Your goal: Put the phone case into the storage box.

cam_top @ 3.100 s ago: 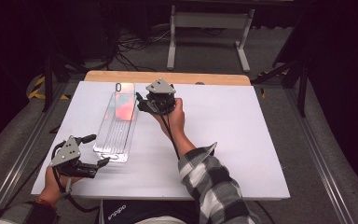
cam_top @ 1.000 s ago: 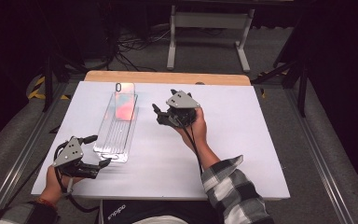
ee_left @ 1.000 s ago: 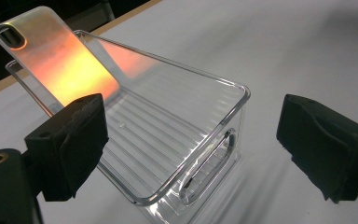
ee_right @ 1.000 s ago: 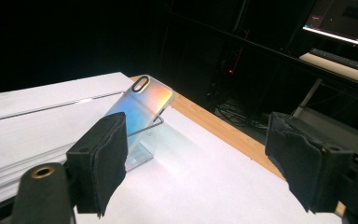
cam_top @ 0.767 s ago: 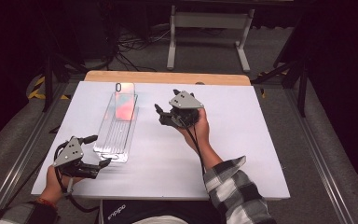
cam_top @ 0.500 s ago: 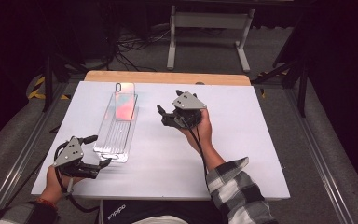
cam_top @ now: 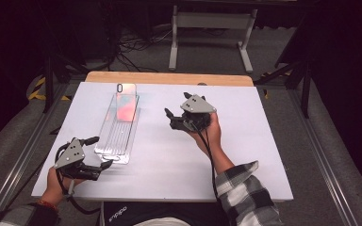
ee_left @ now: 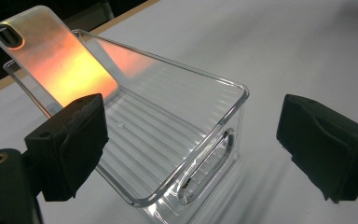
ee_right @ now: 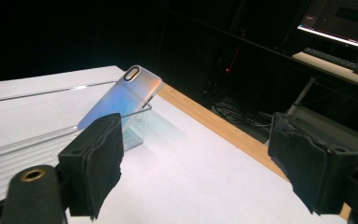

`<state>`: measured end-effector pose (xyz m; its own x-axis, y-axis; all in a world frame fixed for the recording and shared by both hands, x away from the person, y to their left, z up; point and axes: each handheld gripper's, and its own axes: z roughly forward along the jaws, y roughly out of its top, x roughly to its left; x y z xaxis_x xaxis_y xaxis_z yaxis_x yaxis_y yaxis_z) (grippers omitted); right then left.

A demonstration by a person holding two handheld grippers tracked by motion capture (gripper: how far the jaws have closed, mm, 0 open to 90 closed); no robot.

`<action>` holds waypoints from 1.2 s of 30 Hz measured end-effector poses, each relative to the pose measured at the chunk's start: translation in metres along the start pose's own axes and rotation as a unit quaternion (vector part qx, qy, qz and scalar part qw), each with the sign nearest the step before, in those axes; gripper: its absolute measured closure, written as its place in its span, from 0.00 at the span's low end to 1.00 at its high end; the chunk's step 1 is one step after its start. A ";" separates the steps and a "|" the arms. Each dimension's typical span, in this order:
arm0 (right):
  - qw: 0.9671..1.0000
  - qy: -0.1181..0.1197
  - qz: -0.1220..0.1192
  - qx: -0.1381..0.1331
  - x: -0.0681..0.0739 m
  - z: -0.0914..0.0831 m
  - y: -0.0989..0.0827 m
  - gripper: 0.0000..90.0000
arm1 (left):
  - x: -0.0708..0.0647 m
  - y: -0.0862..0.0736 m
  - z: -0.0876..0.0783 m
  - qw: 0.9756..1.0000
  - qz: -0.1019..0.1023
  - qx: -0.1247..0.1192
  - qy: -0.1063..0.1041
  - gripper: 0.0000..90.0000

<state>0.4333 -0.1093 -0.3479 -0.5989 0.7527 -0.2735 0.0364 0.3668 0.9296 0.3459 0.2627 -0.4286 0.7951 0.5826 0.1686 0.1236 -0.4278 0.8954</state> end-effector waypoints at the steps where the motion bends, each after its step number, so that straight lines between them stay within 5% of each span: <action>1: 1.000 -0.001 -0.002 0.001 0.000 -0.001 -0.001 0.21 | 0.000 0.000 0.000 1.000 0.000 0.001 0.001 0.10; 23: 1.000 0.002 -0.026 0.007 -0.010 -0.027 -0.016 0.21 | -0.001 0.000 0.001 1.000 0.000 0.000 0.000 0.10; 36: 1.000 -0.008 -0.002 0.012 -0.019 -0.038 -0.025 0.11 | 0.000 0.000 0.001 1.000 0.001 0.004 -0.001 0.10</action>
<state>0.4138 -0.1535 -0.3564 -0.5855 0.7603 -0.2815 0.0531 0.3824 0.9225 0.3463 0.2616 -0.4291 0.7963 0.5806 0.1698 0.1268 -0.4347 0.8916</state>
